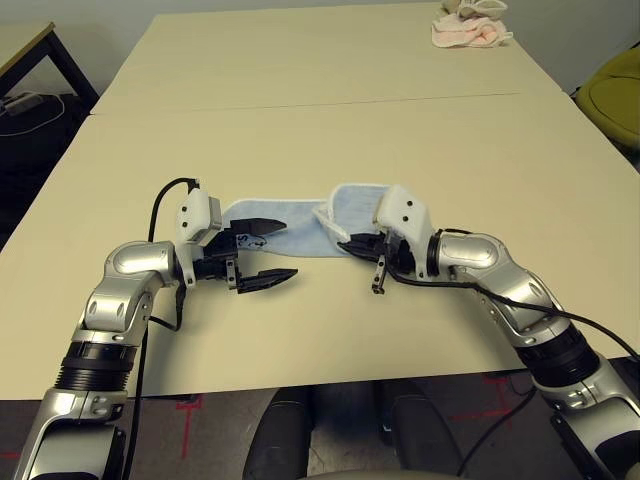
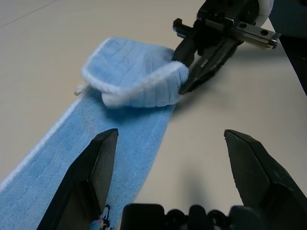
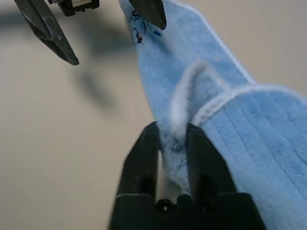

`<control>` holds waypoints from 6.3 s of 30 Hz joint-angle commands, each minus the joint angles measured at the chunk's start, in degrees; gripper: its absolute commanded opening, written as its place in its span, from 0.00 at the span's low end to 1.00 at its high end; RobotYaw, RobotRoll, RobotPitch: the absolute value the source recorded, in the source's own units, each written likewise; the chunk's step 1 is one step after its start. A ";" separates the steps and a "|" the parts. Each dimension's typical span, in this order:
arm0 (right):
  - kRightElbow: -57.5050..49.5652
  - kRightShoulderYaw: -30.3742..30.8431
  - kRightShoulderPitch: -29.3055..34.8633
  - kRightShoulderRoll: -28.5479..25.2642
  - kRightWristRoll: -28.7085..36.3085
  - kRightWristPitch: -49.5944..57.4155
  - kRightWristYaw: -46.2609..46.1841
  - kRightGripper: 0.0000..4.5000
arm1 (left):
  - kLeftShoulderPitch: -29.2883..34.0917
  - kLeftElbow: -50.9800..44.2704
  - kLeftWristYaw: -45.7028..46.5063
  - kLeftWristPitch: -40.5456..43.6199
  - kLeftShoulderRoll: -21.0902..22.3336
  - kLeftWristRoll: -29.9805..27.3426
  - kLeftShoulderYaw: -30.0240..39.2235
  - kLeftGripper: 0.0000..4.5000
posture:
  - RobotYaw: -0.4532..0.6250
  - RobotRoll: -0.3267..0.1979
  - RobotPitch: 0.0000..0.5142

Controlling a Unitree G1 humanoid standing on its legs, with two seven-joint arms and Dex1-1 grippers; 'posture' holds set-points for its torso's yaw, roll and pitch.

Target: Fold the towel and set it aside.

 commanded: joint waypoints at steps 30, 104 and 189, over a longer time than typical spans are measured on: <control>2.19 -21.65 9.35 -8.24 7.09 -14.36 -0.43 1.00 | -1.80 1.68 2.03 -0.51 -0.81 0.58 -0.27 1.00 | 0.46 0.62 0.27; 10.61 -16.51 5.75 -4.75 4.12 -24.67 6.96 1.00 | 1.25 -13.13 34.10 70.75 9.61 -18.66 17.21 1.00 | 0.53 0.62 0.31; 13.37 -16.70 8.04 -10.41 1.81 -24.61 8.30 1.00 | -14.48 -3.61 54.74 73.03 -9.24 -20.75 30.20 0.01 | 0.51 0.62 0.29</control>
